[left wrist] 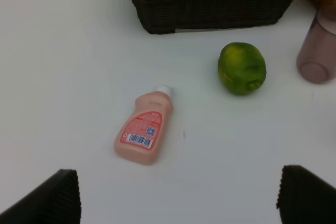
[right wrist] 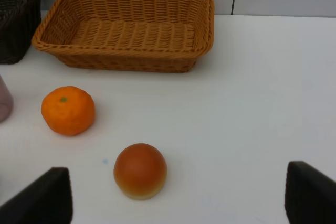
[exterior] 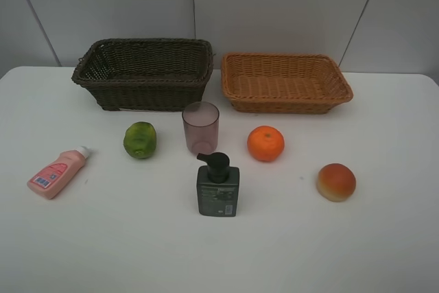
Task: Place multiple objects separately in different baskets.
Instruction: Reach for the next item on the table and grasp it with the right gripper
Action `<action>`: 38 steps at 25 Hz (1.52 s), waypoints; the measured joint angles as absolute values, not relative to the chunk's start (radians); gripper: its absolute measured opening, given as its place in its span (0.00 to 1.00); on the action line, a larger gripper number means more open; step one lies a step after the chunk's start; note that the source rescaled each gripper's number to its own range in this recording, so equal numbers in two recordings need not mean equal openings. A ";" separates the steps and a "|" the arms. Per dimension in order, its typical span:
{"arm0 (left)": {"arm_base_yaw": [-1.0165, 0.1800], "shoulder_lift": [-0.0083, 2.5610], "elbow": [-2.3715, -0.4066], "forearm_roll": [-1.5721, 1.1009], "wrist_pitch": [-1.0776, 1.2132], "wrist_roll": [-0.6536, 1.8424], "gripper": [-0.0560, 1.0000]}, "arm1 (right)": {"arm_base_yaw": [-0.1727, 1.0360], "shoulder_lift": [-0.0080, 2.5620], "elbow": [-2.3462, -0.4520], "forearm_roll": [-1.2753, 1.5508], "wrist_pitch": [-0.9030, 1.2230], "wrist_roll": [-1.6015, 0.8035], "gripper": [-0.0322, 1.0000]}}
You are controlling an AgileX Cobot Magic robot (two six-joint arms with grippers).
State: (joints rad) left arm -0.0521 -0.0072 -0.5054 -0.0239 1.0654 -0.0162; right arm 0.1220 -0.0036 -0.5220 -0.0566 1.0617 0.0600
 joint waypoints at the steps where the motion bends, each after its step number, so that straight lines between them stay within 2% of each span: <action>1: -0.052 -0.007 -0.505 -0.024 1.065 -0.016 0.98 | 0.122 -0.004 -0.522 -0.057 1.062 0.060 0.83; 38: -0.052 -0.007 -0.505 -0.023 1.065 -0.016 0.98 | 0.122 -0.004 -0.522 -0.057 1.062 0.060 0.83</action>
